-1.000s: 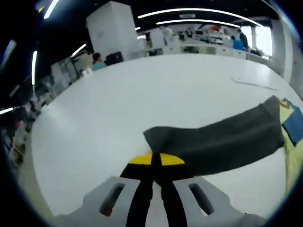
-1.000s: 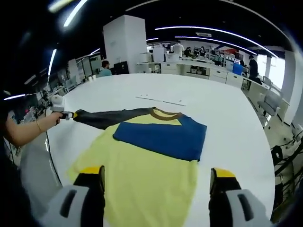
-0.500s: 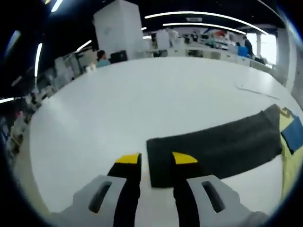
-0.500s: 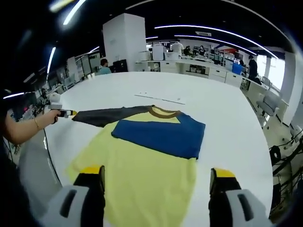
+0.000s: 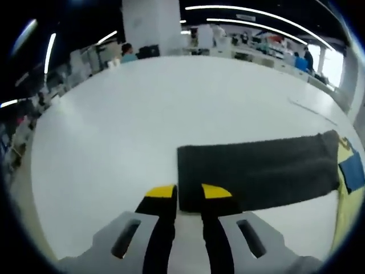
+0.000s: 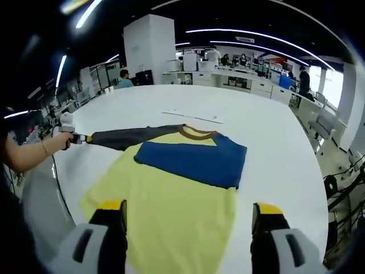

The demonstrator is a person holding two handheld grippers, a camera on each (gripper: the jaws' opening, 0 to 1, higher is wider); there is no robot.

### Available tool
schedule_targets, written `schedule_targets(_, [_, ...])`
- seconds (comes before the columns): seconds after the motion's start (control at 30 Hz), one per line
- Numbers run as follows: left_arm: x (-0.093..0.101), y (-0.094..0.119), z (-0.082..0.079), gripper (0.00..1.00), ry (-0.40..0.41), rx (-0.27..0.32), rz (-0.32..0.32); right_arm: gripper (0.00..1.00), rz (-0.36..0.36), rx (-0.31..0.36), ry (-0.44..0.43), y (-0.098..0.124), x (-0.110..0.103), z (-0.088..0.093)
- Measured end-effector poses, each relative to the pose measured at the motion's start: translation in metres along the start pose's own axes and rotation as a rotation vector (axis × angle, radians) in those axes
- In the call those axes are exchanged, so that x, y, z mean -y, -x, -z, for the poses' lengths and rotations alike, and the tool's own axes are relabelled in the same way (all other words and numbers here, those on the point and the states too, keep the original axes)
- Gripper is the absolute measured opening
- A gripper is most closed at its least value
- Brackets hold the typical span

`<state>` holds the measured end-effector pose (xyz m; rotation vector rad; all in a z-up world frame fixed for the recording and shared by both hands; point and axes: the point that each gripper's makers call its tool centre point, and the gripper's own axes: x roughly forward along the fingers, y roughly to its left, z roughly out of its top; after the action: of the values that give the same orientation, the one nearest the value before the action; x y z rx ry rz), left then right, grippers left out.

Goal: Fold the garment on the visible template until the final outline fits inside the template.

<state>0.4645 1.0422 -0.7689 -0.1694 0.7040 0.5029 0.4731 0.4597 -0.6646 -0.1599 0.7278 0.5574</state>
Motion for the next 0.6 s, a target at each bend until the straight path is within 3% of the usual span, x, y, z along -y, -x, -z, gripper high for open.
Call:
schedule_targets(0.13, [-0.003,0.001,0.001,0.13,0.037,0.016,-0.012,0.89,0.000,0.000,-0.005,0.000,0.000,0.001])
schedule_targets(0.4, [-0.006,-0.001,0.000,0.06,0.157,0.014,-0.012,0.89,-0.004,0.005,-0.007,0.000,-0.001,0.001])
schedule_targets(0.6, [0.004,0.004,0.001,0.01,0.141,0.001,-0.003,0.89,-0.001,0.005,-0.012,0.001,-0.001,0.003])
